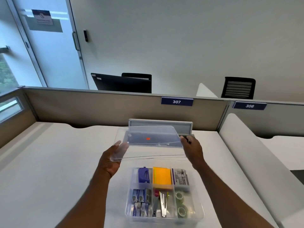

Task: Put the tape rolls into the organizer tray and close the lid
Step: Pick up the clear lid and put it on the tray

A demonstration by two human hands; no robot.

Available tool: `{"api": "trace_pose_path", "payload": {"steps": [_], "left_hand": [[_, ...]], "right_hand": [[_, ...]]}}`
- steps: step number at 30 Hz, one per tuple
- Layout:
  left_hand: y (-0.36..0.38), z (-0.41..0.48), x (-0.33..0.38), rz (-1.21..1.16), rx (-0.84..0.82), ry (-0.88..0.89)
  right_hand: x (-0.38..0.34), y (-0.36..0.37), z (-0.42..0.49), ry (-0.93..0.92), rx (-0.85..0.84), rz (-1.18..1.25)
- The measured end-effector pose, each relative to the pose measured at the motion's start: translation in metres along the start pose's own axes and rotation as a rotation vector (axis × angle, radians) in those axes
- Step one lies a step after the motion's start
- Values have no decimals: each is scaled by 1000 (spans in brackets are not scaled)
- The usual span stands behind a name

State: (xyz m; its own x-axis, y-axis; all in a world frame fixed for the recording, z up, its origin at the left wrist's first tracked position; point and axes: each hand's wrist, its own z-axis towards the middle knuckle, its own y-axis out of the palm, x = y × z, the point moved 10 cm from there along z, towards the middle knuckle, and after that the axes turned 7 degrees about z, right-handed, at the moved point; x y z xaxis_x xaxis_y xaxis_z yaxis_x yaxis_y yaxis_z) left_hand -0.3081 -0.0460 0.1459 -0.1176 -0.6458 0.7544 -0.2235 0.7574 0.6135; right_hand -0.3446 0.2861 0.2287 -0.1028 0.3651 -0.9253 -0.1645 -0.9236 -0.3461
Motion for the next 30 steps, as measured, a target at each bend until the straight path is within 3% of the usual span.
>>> {"api": "trace_pose_path", "payload": {"steps": [2, 3, 8, 13, 19, 30], "left_hand": [[6, -1, -11, -15, -35, -22], [8, -1, -18, 3, -54, -50], [-11, -3, -57, 167, -25, -286], [-36, -12, -82, 627, 105, -430], [-37, -26, -88, 863, 223, -311], [-37, -47, -78, 1370, 384, -99]], "right_hand": [[43, 12, 0, 334, -163, 250], [55, 14, -3, 415, -213, 307], [91, -18, -12, 432, -108, 143], [125, -30, -32, 414, -87, 19], [140, -24, -53, 334, -197, -508], [159, -20, -78, 278, -258, -608]]}}
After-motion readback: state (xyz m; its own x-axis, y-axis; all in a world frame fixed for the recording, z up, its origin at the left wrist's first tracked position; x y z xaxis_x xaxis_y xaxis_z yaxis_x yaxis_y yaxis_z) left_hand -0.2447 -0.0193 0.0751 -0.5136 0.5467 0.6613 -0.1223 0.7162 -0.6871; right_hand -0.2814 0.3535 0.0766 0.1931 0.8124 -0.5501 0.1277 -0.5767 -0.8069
